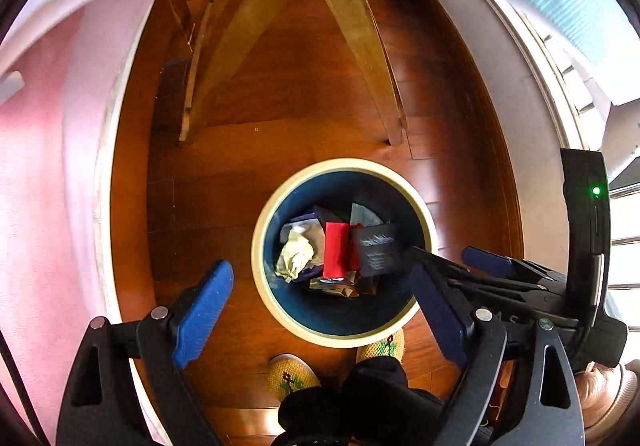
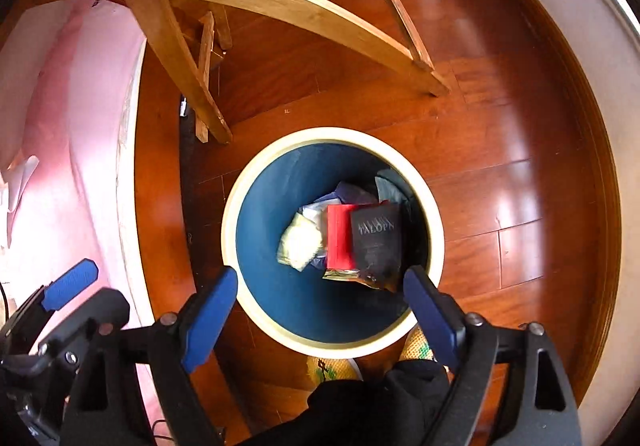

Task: Collect trash
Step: 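Carry the yellow wrapper and black card over the bin and open both tools, then raise both tools from the bin back toward the table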

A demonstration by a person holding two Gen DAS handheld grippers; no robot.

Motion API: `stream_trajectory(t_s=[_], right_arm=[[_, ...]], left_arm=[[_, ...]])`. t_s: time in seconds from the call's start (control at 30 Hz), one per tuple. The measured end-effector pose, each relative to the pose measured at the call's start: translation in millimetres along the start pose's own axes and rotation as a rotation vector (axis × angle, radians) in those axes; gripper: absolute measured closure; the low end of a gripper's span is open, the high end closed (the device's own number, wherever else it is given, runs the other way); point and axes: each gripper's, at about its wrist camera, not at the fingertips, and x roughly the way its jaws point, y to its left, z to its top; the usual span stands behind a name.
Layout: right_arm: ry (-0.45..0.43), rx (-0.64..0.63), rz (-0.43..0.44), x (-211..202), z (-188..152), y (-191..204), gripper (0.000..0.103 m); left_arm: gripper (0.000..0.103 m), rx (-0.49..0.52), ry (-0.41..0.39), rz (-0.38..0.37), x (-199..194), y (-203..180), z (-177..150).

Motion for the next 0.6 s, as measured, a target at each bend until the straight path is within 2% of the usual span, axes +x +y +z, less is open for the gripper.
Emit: stream_trajectory(t_s=[0.17, 0.3, 0.6], right_arm=[[0.008, 0.019, 0.009, -21.2, -3.6, 7.3, 0.017], [0.022, 0.026, -0.002, -51.3, -10.4, 17.6, 0.017], [0.002, 0.007, -0.034, -162.2, -34.7, 50.5, 0.017]], left_arm=[[0.013, -0.012, 0.001, 0.004, -25.6, 2.5, -0.4], [0.013, -0.016, 0.002, 0.008, -61.0, -1.0, -2.7], [0.013, 0.02, -0.051, 0.019, -182.2, -14.2, 1.7]])
